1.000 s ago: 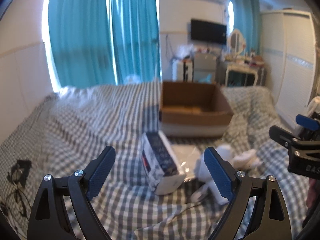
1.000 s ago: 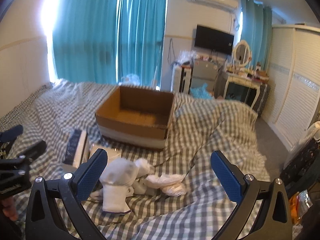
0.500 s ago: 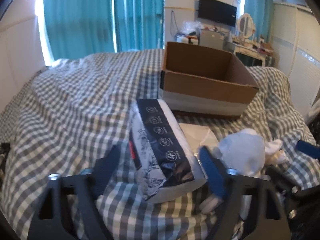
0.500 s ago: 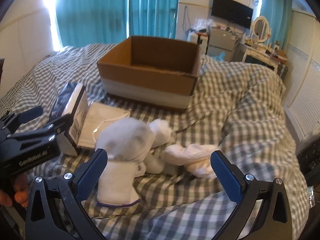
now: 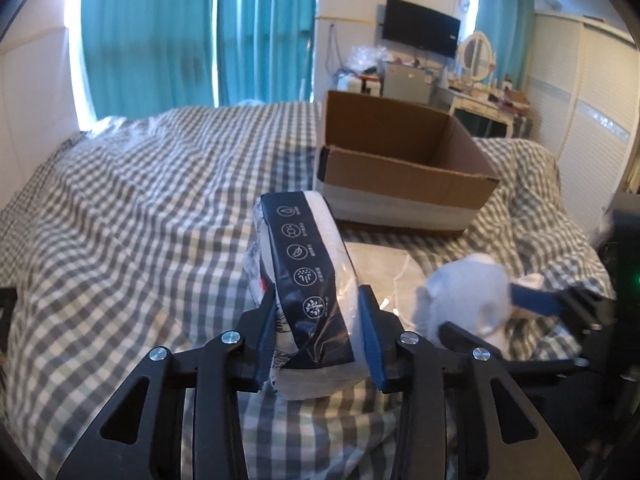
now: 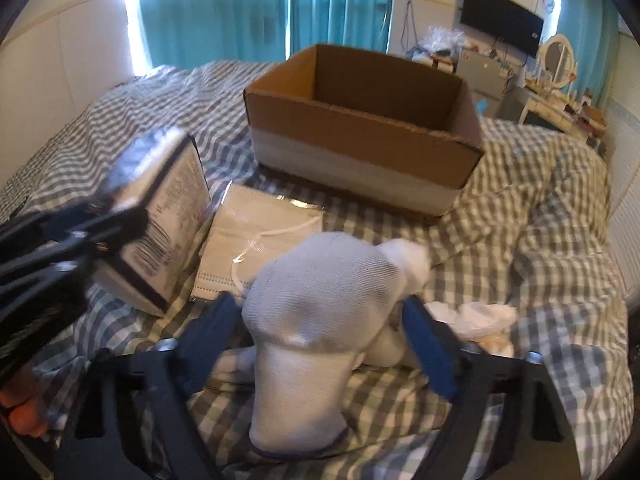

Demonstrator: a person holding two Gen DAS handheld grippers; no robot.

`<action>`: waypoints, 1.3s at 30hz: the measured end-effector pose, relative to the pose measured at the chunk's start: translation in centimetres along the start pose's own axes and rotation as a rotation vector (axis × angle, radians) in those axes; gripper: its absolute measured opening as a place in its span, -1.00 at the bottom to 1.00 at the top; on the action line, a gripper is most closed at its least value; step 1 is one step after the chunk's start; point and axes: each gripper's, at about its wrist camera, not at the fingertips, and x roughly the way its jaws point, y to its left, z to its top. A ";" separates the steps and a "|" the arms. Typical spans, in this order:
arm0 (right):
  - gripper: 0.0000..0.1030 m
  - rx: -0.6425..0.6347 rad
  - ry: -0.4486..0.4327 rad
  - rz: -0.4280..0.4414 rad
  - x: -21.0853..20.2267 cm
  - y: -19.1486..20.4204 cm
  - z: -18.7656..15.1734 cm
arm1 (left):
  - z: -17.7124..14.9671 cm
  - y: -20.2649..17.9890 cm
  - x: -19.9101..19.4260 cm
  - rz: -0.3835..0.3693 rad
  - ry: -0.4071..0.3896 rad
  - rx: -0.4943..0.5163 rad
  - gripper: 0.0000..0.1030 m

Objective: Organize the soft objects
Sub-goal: 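Grasp the black-and-white tissue pack with left tool while right tool grasps the white sock, then carry tissue pack and sock into the cardboard box with both tools and release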

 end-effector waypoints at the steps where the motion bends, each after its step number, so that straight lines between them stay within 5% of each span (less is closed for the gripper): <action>1: 0.37 -0.005 0.010 0.001 0.3 0.2 0.1 | 0.1 -0.1 -0.4 0.001 -0.007 0.010 -0.29; 6: -0.19 -0.004 0.048 -0.001 1.5 0.4 0.1 | 1.3 -0.7 -2.2 0.008 -0.039 0.046 -0.29; 15: -0.25 0.056 -0.092 0.073 -4.8 -2.2 3.1 | 8.4 -1.7 -4.6 -0.024 -0.143 0.097 -0.29; 24: -0.24 0.033 -0.267 0.026 -8.6 -6.4 13.5 | 17.2 -3.6 0.3 -0.077 -0.178 0.127 -0.27; 32: -0.24 0.057 -0.264 0.016 -1.5 -9.2 20.6 | 17.7 -5.2 8.8 -0.089 -0.108 0.137 -0.27; 39: -0.07 0.093 -0.166 0.039 6.5 -11.7 19.9 | 16.0 -6.4 12.2 -0.074 -0.088 0.166 -0.05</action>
